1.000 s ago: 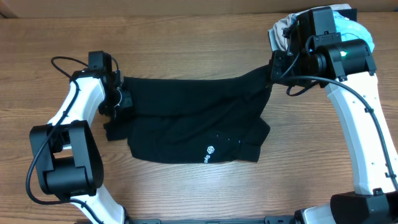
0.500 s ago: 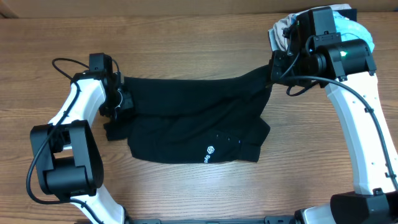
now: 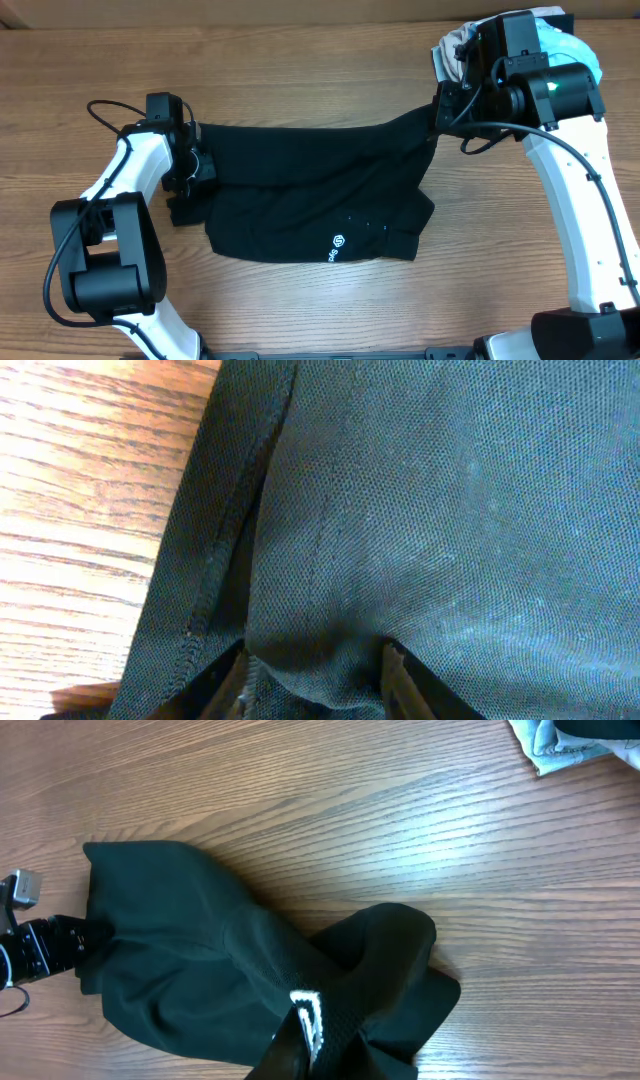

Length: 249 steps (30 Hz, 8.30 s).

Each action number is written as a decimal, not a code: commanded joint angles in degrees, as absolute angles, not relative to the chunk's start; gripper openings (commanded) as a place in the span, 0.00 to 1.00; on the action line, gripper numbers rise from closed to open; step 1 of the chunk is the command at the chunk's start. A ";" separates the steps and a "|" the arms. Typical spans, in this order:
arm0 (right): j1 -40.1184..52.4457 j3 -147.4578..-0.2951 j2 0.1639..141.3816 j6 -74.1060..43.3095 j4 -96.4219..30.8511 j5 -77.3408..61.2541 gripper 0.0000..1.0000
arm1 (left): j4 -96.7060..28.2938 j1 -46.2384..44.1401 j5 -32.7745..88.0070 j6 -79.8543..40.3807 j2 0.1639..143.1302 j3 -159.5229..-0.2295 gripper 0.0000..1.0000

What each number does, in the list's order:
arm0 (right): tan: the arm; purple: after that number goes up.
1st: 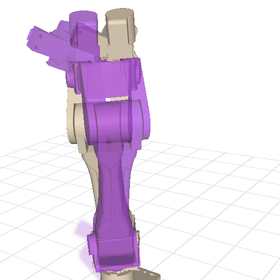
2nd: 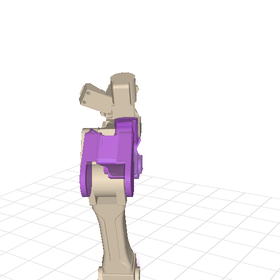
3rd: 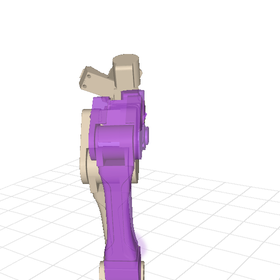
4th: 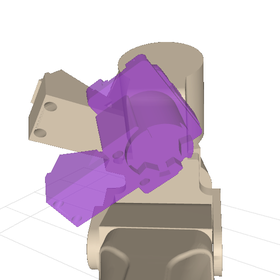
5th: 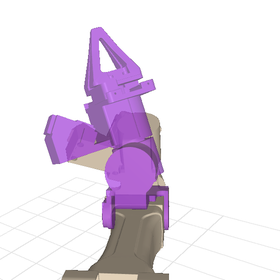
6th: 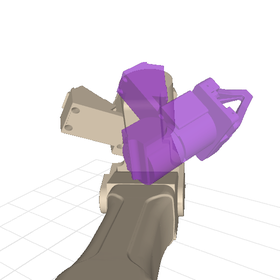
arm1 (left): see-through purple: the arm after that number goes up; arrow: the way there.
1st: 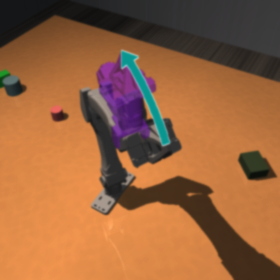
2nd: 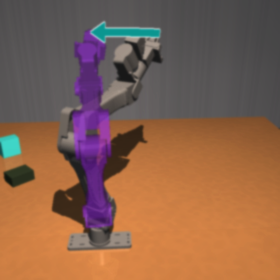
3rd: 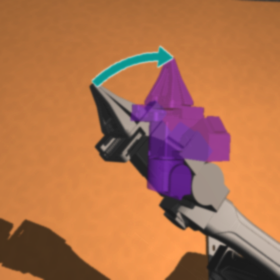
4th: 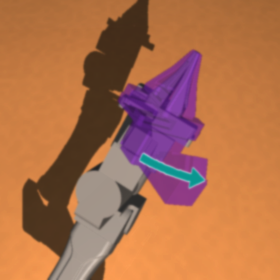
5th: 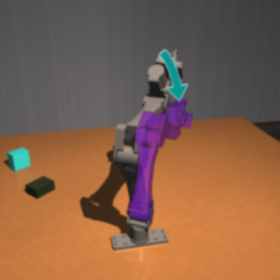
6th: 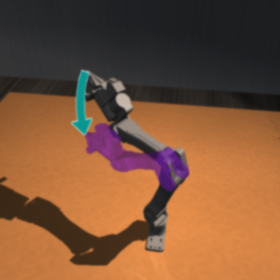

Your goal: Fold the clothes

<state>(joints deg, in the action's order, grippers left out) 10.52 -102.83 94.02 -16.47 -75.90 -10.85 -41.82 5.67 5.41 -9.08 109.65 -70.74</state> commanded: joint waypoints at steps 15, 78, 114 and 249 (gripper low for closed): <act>10.37 -102.96 92.71 -16.23 -75.53 -9.87 0.04 | -41.10 5.43 6.02 -9.47 109.51 -69.19 0.16; 5.02 -131.61 71.53 -5.89 -79.92 -5.02 0.04 | -96.66 22.26 -1.87 -9.43 91.50 -169.42 0.04; 5.19 -132.53 108.73 -2.48 -64.40 -9.58 0.04 | -93.89 20.05 7.11 -5.80 121.12 -160.79 0.04; 9.21 -61.06 99.81 -13.52 -2.52 -15.35 1.00 | -17.78 18.46 -6.35 -31.09 83.77 -46.96 1.00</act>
